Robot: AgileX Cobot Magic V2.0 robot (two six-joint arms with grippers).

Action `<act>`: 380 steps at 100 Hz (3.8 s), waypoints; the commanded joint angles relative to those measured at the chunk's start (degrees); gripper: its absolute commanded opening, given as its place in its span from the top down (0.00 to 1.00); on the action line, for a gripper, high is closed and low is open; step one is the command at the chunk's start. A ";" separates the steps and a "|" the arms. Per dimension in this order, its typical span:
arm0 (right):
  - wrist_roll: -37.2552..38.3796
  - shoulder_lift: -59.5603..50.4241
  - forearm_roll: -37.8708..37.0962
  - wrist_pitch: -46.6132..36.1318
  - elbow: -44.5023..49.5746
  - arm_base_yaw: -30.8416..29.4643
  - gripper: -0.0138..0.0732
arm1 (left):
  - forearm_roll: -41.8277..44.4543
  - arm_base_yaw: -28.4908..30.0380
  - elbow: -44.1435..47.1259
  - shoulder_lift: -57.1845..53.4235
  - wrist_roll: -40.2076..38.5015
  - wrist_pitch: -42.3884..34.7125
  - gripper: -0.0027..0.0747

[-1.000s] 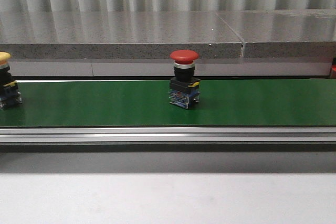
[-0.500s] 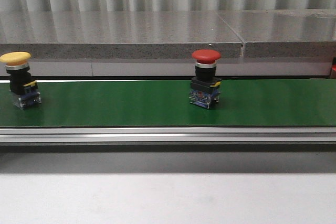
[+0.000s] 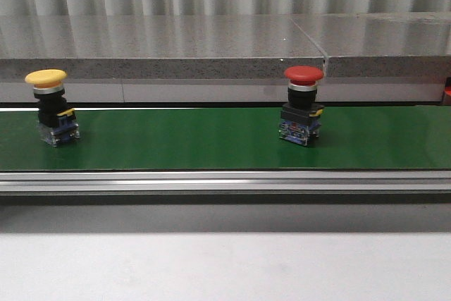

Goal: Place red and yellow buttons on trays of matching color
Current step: 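Move the right gripper above the red button arriving on the belt, then grasp the red button with the right gripper and lift it, then lower the red button into the red tray and open the right gripper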

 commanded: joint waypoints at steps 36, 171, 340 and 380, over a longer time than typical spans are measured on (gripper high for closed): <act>0.01 10.96 0.52 -0.98 -3.50 0.06 0.82 | -1.06 -0.35 -1.31 0.39 0.05 -2.68 0.99; -19.14 47.58 14.70 -6.49 -20.18 3.42 0.12 | -1.06 -0.35 -1.31 0.39 0.05 -2.68 0.99; -13.98 71.51 13.09 -14.24 -40.51 -31.03 0.87 | -1.06 -0.35 -1.31 0.39 0.05 -2.68 0.99; -13.98 77.00 13.09 -11.49 -46.29 -31.03 0.87 | -1.06 -0.35 -1.31 0.39 0.05 -2.68 0.99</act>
